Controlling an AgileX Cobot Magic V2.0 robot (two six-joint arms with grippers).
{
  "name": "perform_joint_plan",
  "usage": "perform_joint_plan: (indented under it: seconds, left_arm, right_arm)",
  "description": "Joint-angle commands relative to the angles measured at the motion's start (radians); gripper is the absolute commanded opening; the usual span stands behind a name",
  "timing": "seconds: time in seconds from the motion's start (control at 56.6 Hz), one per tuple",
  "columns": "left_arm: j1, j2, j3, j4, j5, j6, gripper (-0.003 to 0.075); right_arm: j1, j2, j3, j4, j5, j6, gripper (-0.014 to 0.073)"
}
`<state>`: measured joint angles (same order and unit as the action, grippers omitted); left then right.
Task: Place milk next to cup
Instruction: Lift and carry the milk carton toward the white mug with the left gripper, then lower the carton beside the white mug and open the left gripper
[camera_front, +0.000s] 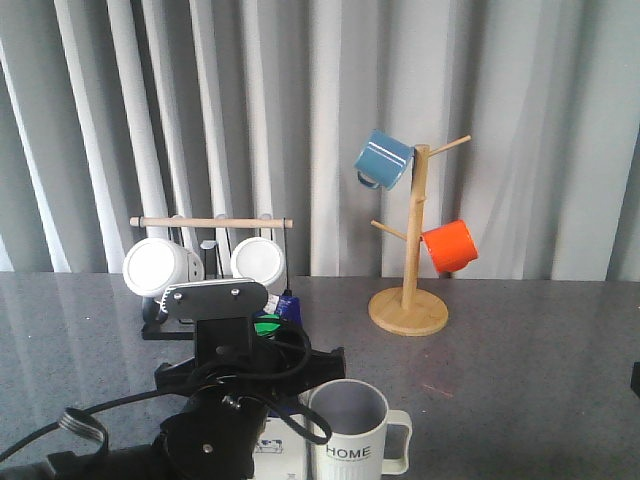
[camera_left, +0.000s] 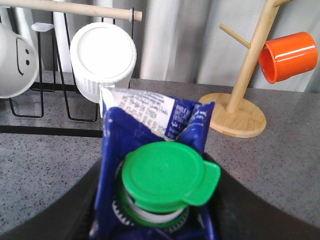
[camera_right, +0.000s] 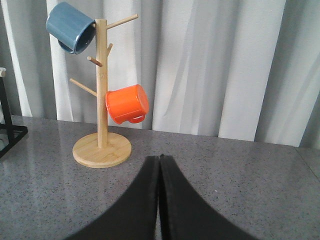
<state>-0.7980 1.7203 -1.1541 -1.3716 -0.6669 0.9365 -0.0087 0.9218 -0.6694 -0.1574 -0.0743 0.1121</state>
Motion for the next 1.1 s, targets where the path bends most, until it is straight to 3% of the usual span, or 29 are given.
perform_joint_plan:
  seconds: [0.0,0.088,0.177,0.424,0.901,1.007,1.078]
  left_arm:
    - [-0.003,-0.027,-0.025,-0.034,-0.004,-0.006,0.0125]
    - [-0.003,-0.027,-0.025,-0.034,-0.004,-0.004,0.0180]
    - [-0.003,-0.027,-0.025,-0.034,-0.019,0.003,0.0289]
    - [-0.003,-0.027,-0.025,-0.032,-0.054,0.085,0.0738]
    - [-0.003,-0.146,-0.028,-0.027,-0.084,0.098,0.0666]
    - [-0.003,-0.224,-0.028,0.047,-0.081,0.098,0.0603]
    - [-0.003,-0.271,-0.028,0.123,-0.082,0.099,0.0505]
  right_arm:
    - [-0.005,-0.008,-0.028,-0.003,-0.066,-0.002,-0.0008]
    - [-0.005,-0.008,-0.028,-0.003,-0.066,-0.002,-0.0008]
    - [-0.005,-0.008,-0.028,-0.003,-0.066,-0.002,-0.0008]
    - [-0.005,-0.008,-0.028,-0.003,-0.066,-0.002,-0.0008]
    - [-0.005,-0.008,-0.028,-0.003,-0.065,-0.002,-0.0008]
    - [-0.005,-0.008,-0.028,-0.003,-0.065,-0.002,-0.0008]
    - [-0.005,-0.008,-0.028,-0.003,-0.065,-0.002,-0.0008]
